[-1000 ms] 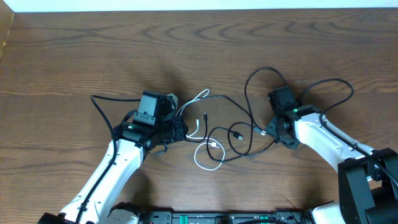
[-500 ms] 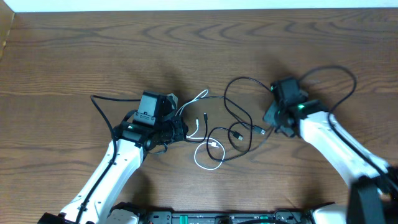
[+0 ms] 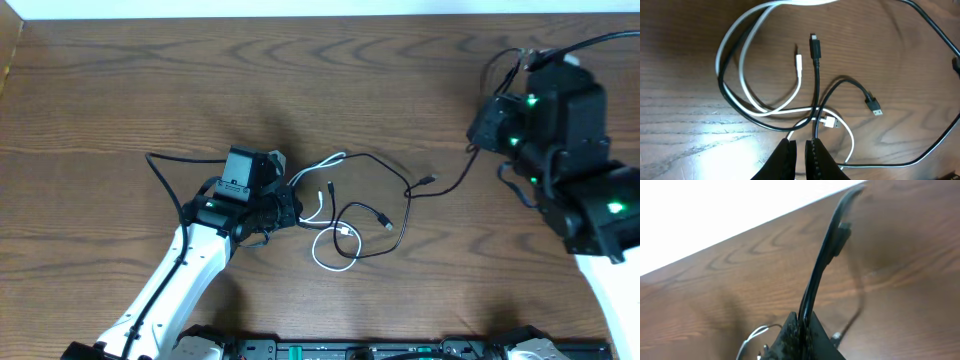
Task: Untangle cables
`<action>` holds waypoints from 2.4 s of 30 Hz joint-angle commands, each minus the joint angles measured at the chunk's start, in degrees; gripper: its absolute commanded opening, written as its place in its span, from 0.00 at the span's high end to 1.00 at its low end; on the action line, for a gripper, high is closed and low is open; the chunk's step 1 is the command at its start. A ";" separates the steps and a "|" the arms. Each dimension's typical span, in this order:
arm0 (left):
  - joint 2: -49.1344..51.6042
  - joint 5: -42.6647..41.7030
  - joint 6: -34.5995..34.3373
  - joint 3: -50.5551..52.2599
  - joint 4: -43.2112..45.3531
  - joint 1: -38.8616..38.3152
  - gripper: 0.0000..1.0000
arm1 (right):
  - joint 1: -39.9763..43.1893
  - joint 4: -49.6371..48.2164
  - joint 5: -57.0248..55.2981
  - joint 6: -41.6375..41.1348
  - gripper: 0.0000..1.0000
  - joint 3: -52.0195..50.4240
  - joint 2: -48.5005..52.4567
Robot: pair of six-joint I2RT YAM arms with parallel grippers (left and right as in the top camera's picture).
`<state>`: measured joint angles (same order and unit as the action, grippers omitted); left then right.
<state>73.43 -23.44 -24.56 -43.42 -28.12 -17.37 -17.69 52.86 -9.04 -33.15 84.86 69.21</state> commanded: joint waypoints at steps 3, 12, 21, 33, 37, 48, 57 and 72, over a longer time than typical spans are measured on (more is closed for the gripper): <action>0.31 0.57 0.57 0.61 -0.17 -0.13 0.87 | 1.81 6.45 -1.75 6.56 0.99 8.87 0.11; 0.31 2.08 0.57 0.61 -0.20 -0.13 0.87 | 2.01 9.53 28.15 17.94 0.99 17.59 0.11; 0.31 2.08 0.55 0.61 -1.20 -0.13 0.87 | 1.68 11.98 42.23 17.75 0.99 17.44 4.68; 0.31 2.08 0.52 0.61 -1.44 -0.13 0.86 | -2.34 -3.61 47.87 14.49 0.99 17.44 15.28; 0.31 2.05 0.52 0.61 -1.46 -0.13 0.87 | -3.06 -9.86 40.50 7.30 0.99 17.44 16.41; 0.31 2.10 0.59 0.63 -3.15 -0.13 0.87 | -1.68 -6.03 13.53 7.08 0.99 17.57 18.71; 0.31 3.58 1.62 0.63 -2.91 -0.13 0.87 | 10.12 13.75 -4.63 7.08 0.99 25.79 18.43; 0.31 5.16 1.86 0.68 -2.64 -0.13 0.86 | 28.35 21.49 11.63 13.03 0.99 49.99 15.87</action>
<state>73.43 -19.16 -23.70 -43.40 -30.68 -17.37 9.50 73.19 3.25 -21.87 133.19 85.84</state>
